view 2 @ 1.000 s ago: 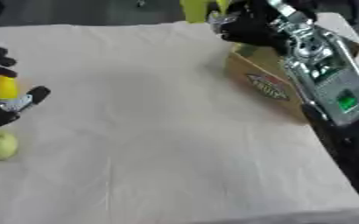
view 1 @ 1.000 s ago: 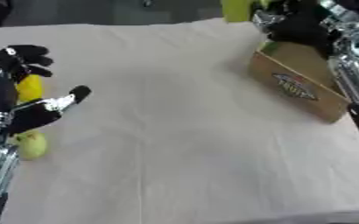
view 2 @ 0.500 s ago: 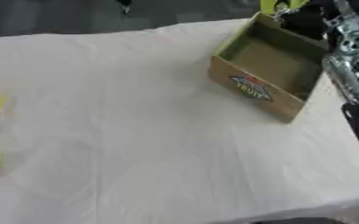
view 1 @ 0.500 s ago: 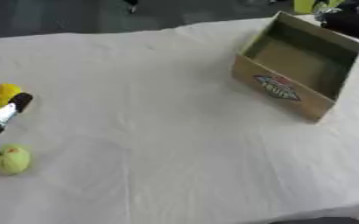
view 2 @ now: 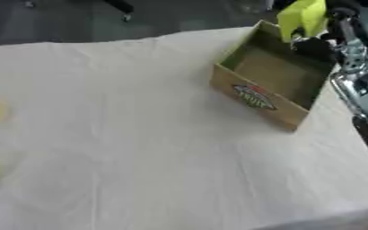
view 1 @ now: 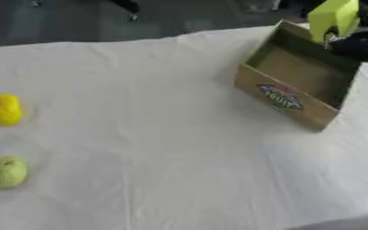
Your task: Pick up the objects with one hand, pass them to the other hand, and then place them into the box on the other side of the table.
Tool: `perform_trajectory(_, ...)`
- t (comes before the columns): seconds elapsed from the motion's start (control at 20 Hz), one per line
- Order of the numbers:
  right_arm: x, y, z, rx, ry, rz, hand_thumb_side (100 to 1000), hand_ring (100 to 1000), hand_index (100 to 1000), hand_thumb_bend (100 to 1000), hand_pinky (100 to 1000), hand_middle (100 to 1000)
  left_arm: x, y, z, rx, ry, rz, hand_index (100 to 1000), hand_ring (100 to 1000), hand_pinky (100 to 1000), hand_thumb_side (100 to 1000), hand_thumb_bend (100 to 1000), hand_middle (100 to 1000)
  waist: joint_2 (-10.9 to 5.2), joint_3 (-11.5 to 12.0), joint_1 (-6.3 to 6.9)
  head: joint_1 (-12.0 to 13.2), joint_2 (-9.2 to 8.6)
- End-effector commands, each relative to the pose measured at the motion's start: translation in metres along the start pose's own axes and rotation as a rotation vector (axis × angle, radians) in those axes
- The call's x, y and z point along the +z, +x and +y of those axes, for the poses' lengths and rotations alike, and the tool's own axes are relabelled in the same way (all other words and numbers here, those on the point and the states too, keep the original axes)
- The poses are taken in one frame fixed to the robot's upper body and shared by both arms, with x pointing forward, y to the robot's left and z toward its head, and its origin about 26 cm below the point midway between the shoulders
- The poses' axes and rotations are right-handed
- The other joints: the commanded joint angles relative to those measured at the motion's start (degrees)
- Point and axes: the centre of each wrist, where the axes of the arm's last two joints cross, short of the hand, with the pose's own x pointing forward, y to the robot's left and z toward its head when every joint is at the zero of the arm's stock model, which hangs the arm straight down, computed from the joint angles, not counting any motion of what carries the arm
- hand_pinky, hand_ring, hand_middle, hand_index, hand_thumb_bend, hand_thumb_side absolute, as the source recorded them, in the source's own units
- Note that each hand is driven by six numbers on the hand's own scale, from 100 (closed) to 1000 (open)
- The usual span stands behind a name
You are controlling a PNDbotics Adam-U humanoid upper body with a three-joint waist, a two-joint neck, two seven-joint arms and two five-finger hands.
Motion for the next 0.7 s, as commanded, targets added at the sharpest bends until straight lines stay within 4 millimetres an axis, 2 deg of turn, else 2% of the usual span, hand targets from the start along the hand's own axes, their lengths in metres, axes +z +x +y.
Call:
perform_trajectory(0.05, -0.01, -0.002, -0.011, 0.074, -0.034, 0.001, 199, 852, 665, 100, 1000, 478, -0.007, 0.008, 0.013, -0.031, 0.029, -0.043, 658, 621, 579, 147, 788, 490, -0.61, 0.2, -0.23, 0.4, -0.82)
perform_trajectory(0.2, -0.014, -0.011, -0.009, 0.115, -0.031, 0.012, 201, 862, 712, 100, 1000, 507, -0.007, 0.008, 0.016, -0.039, 0.048, -0.045, 664, 624, 581, 166, 794, 494, -0.49, 0.4, -0.37, 0.7, -0.87)
perform_trajectory(0.35, -0.017, -0.015, -0.008, 0.156, -0.026, 0.003, 204, 899, 832, 100, 1000, 635, -0.007, 0.008, 0.018, -0.045, 0.065, -0.044, 666, 626, 582, 168, 793, 496, -0.45, 0.6, -0.38, 1.0, -0.86)
perform_trajectory(0.4, -0.017, -0.015, -0.007, 0.168, -0.02, -0.003, 204, 899, 832, 100, 1000, 635, -0.007, 0.008, 0.018, -0.046, 0.066, -0.043, 666, 626, 582, 168, 793, 496, -0.45, 0.7, -0.37, 1.0, -0.85)
perform_trajectory(0.45, -0.018, -0.016, -0.007, 0.18, -0.013, -0.009, 209, 940, 923, 100, 1000, 755, -0.007, 0.008, 0.018, -0.047, 0.067, -0.043, 665, 626, 582, 169, 791, 495, -0.44, 0.7, -0.38, 1.0, -0.82)
perform_trajectory(0.5, -0.018, -0.017, -0.007, 0.194, -0.008, -0.015, 213, 962, 957, 100, 1000, 801, -0.007, 0.008, 0.019, -0.049, 0.069, -0.042, 665, 626, 583, 169, 791, 496, -0.43, 0.7, -0.41, 1.0, -0.77)
perform_trajectory(0.7, -0.02, -0.019, -0.009, 0.246, -0.012, -0.022, 244, 1000, 991, 100, 1000, 903, -0.007, 0.007, 0.02, -0.054, 0.077, -0.039, 665, 626, 583, 173, 794, 496, -0.36, 0.7, -0.54, 1.0, -0.64)
